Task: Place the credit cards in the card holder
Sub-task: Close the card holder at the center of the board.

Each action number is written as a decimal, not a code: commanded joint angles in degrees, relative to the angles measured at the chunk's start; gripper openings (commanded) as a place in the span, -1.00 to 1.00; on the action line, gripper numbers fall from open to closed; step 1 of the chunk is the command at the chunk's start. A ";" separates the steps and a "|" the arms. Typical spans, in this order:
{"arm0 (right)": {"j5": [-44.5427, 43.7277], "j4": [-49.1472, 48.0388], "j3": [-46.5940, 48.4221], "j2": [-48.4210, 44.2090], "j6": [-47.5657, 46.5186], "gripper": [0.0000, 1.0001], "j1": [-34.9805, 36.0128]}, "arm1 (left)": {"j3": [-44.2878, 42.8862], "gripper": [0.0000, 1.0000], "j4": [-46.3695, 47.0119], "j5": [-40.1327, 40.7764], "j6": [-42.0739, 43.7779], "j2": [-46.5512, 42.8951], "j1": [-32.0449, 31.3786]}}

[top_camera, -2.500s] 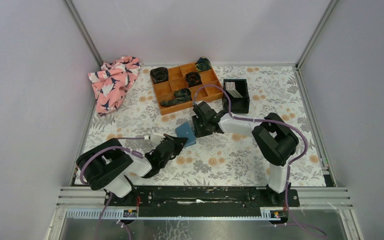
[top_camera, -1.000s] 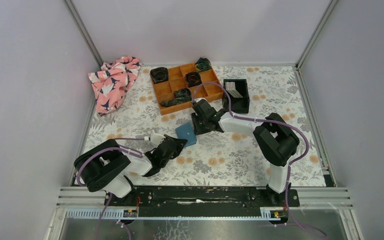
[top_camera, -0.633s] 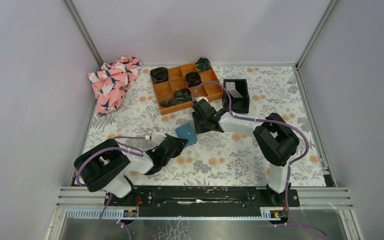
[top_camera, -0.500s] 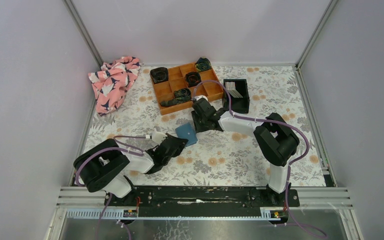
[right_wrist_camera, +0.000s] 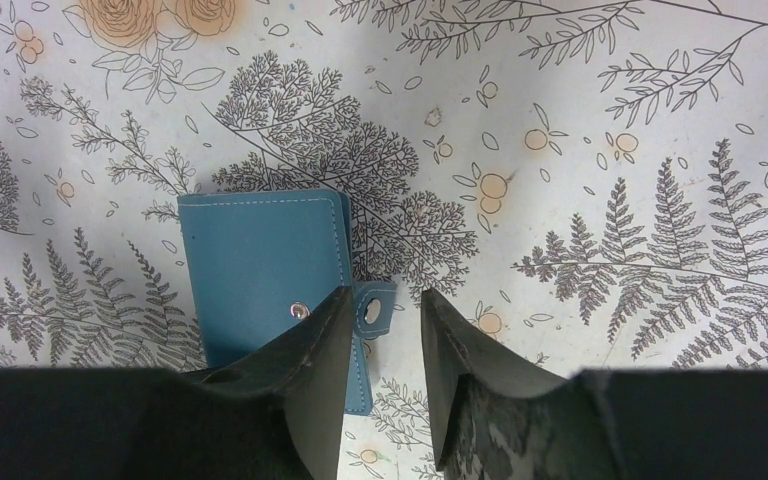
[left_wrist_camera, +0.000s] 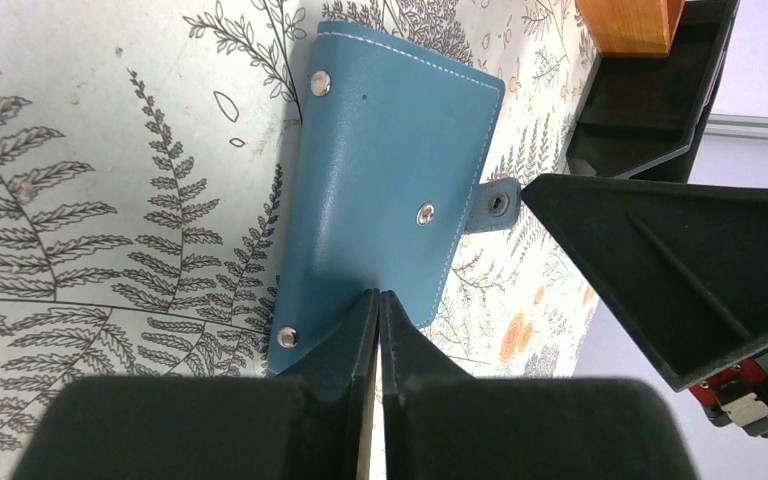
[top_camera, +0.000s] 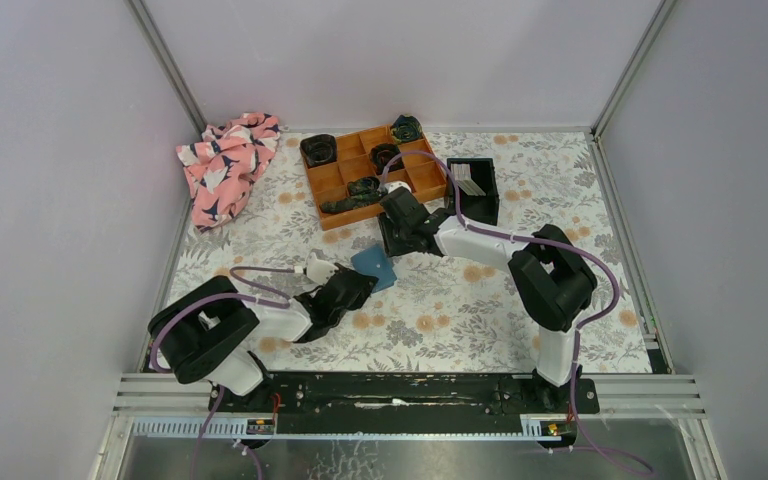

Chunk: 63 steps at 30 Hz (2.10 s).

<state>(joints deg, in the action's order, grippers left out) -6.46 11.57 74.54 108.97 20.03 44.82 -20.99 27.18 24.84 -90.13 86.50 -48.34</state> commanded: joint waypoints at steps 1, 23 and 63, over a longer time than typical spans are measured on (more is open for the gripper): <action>-0.18 1.02 2.79 1.12 -1.07 -0.23 -0.37 | -1.04 -0.88 -3.85 -0.05 1.79 1.40 -0.32; 0.75 1.59 2.90 -1.47 -1.54 -0.18 0.09 | -2.46 -0.87 -5.38 -0.75 2.41 3.57 -0.28; 1.16 2.38 3.78 -1.60 -3.51 -0.13 2.02 | -2.33 -0.87 -5.74 -1.09 1.88 4.13 -0.15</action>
<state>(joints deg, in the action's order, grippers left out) -5.93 13.65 75.48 108.84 17.41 45.87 -23.55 26.11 24.58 -89.34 88.64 -48.34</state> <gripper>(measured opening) 0.437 0.066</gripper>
